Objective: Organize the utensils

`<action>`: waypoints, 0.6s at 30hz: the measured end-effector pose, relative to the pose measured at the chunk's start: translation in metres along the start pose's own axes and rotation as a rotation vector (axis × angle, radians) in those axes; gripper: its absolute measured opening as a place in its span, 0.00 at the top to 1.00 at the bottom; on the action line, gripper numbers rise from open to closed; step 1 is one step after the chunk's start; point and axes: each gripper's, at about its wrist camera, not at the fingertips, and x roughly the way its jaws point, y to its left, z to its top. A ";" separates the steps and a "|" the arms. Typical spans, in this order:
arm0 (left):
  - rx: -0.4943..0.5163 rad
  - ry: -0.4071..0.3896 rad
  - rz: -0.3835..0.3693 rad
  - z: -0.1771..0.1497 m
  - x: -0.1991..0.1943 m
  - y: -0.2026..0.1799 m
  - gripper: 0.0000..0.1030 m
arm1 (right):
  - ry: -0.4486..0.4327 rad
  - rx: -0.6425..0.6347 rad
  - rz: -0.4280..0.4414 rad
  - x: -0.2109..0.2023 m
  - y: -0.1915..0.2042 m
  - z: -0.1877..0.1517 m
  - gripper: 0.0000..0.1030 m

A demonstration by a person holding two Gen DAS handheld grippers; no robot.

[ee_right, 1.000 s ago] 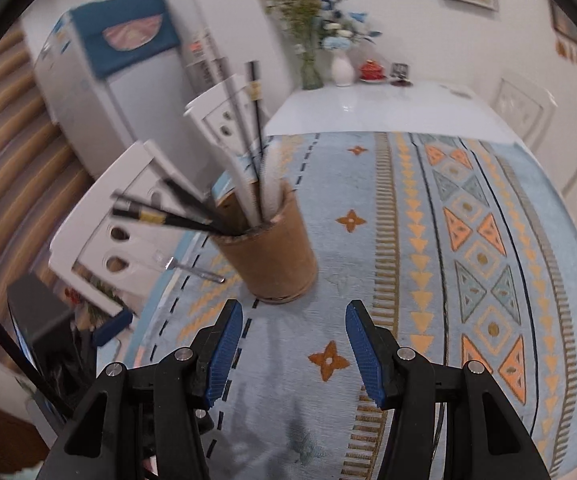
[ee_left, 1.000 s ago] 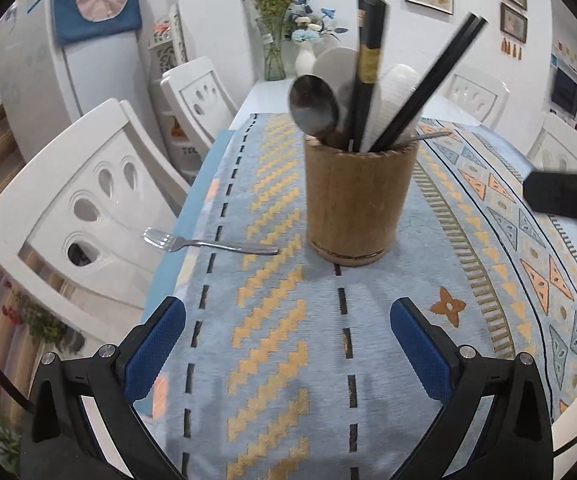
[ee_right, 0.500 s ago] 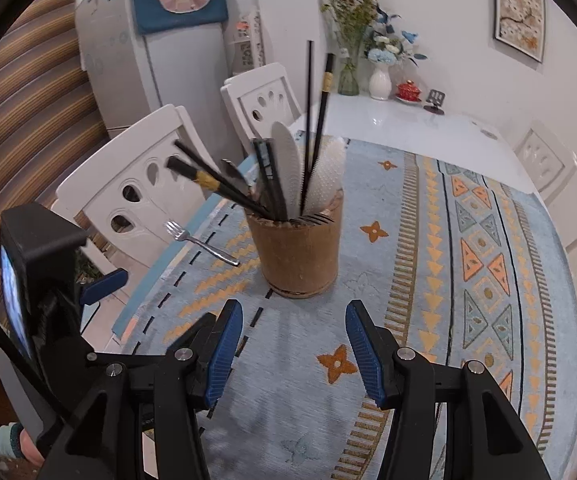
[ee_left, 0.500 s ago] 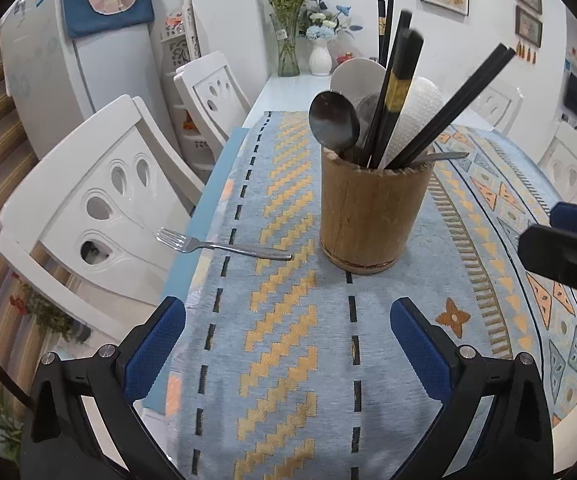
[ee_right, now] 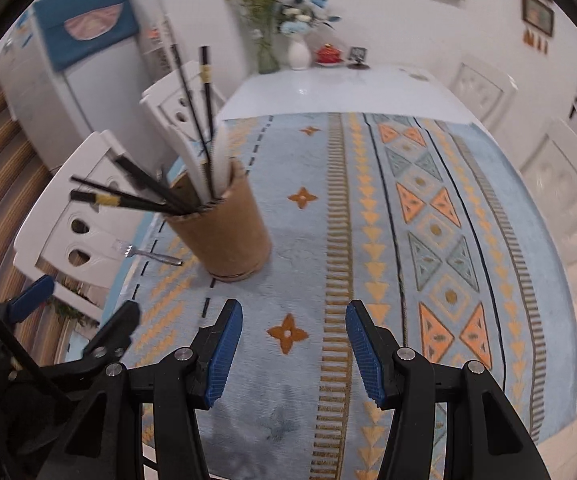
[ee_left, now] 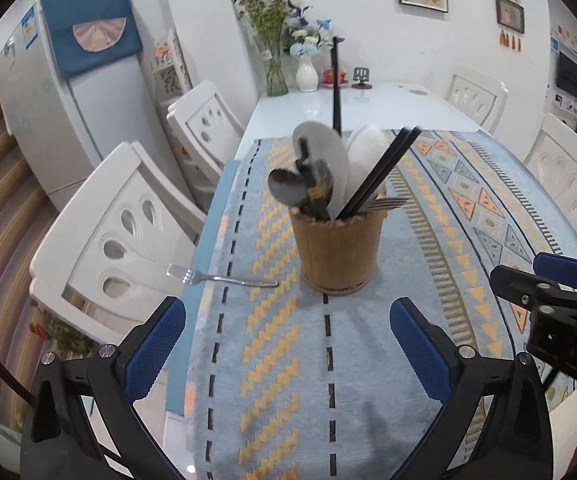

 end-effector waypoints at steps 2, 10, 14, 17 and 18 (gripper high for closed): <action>0.011 0.005 -0.061 -0.001 -0.001 -0.001 0.01 | 0.016 0.001 -0.036 0.000 -0.003 0.002 0.50; 0.019 -0.043 -0.070 0.007 -0.012 -0.010 0.01 | 0.055 0.049 -0.111 -0.005 -0.027 0.001 0.49; 0.036 -0.040 -0.025 0.012 -0.012 -0.015 0.01 | 0.055 0.059 -0.125 -0.008 -0.035 0.001 0.49; 0.031 -0.032 -0.032 0.014 -0.012 -0.016 0.01 | 0.044 0.005 -0.159 -0.011 -0.033 0.003 0.49; 0.027 -0.030 -0.032 0.015 -0.012 -0.016 0.01 | 0.036 -0.014 -0.179 -0.013 -0.033 0.005 0.49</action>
